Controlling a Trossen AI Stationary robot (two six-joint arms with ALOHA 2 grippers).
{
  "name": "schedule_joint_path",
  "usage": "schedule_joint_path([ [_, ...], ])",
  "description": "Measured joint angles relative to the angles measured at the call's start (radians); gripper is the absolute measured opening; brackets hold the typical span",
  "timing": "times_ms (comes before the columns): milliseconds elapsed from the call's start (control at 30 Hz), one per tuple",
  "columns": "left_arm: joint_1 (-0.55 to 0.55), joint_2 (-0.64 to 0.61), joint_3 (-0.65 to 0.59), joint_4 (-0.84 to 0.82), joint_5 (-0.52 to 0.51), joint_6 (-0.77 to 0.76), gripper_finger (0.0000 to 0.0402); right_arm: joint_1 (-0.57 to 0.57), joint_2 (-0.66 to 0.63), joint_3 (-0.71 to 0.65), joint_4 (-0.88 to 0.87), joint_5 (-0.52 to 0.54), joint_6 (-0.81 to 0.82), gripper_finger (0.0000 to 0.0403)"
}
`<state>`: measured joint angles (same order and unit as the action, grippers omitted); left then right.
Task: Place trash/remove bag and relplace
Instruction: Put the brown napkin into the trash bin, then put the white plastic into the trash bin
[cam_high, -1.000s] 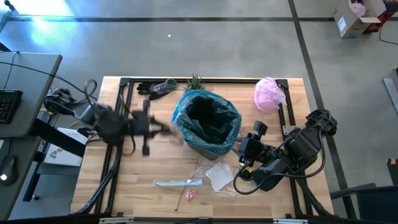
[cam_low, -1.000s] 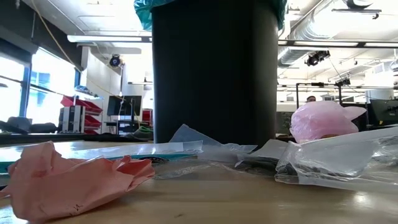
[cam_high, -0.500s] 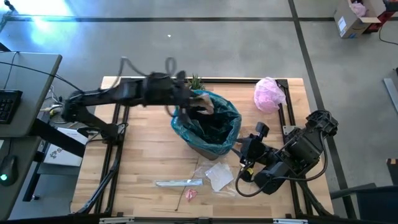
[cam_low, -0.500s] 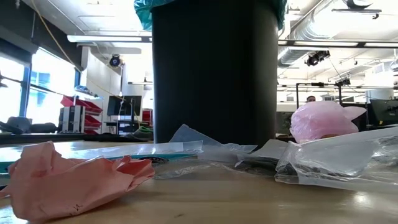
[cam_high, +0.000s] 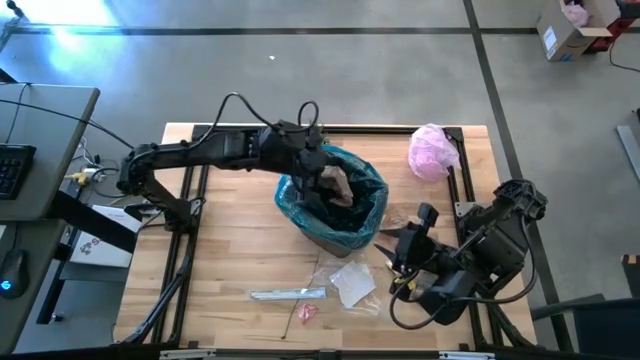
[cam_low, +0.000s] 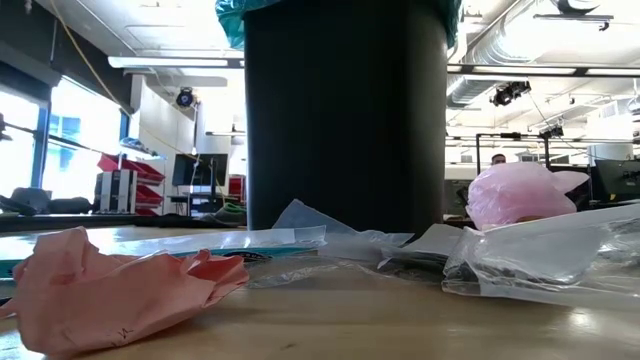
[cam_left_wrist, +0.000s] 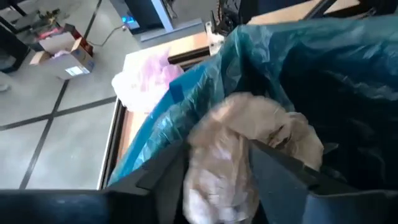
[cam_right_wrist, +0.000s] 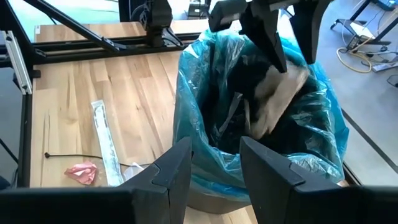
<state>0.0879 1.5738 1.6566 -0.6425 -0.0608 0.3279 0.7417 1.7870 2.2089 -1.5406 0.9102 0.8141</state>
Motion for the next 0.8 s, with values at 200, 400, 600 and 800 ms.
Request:
schedule_joint_path([
  [200,-0.010,-0.033,0.001,-0.004,0.024,-0.010,0.0207,0.001,0.000,0.000,0.003,0.000,0.001,0.0123],
  [400,-0.064,-0.130,0.001,-0.072,0.061,-0.069,0.0207,0.002,0.000,0.000,0.020,-0.054,-0.001,0.0123],
  [600,-0.197,-0.243,0.002,-0.253,0.077,-0.195,0.0207,0.054,0.035,-0.001,0.049,-0.141,-0.023,0.0123],
  [800,-0.401,-0.284,-0.070,-0.404,-0.033,-0.372,0.0207,0.106,0.099,-0.001,0.074,-0.138,-0.020,0.0123],
])
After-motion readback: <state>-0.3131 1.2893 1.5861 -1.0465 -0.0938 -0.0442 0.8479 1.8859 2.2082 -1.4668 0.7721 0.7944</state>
